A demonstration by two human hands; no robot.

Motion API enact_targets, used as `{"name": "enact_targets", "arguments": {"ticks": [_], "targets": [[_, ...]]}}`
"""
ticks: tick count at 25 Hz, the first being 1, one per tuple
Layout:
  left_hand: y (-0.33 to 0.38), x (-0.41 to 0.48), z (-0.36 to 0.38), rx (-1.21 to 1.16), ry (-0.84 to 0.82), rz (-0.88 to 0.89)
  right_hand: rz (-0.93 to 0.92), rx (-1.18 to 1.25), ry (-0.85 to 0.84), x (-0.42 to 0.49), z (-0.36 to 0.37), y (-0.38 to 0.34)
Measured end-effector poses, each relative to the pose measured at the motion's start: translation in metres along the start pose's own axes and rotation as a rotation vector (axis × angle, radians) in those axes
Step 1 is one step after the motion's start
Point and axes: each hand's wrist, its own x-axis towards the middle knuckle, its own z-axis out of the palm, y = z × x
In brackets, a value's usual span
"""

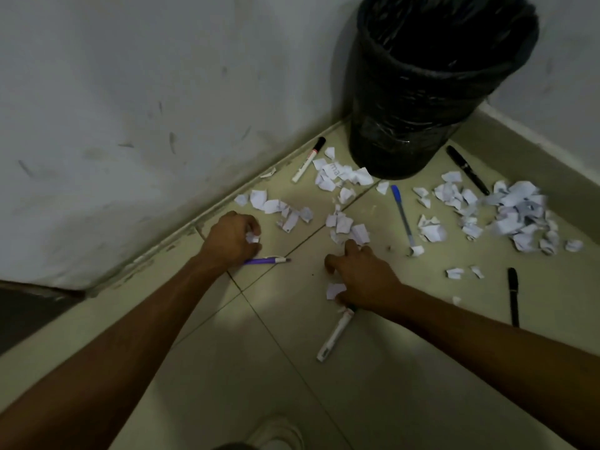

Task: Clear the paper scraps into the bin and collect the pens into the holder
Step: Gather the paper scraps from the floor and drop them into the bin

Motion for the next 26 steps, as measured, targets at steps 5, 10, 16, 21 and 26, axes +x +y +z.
{"name": "enact_targets", "arguments": {"ticks": [5,10,16,21,26], "targets": [[0.034,0.008,0.013,-0.156,0.008,0.182,-0.130,0.339,0.231,0.026,-0.010,0.005],[0.038,0.020,0.002,-0.076,0.186,0.046,0.167,0.298,0.395,0.027,-0.036,0.041],[0.052,0.033,0.011,0.008,-0.016,0.252,0.044,0.263,0.237,0.047,-0.031,0.036],[0.038,0.036,0.002,-0.060,0.243,0.148,0.011,0.284,0.487,0.088,-0.082,0.060],[0.039,0.075,-0.006,0.137,0.156,0.195,-0.009,0.068,0.235,0.151,-0.097,0.061]]}}
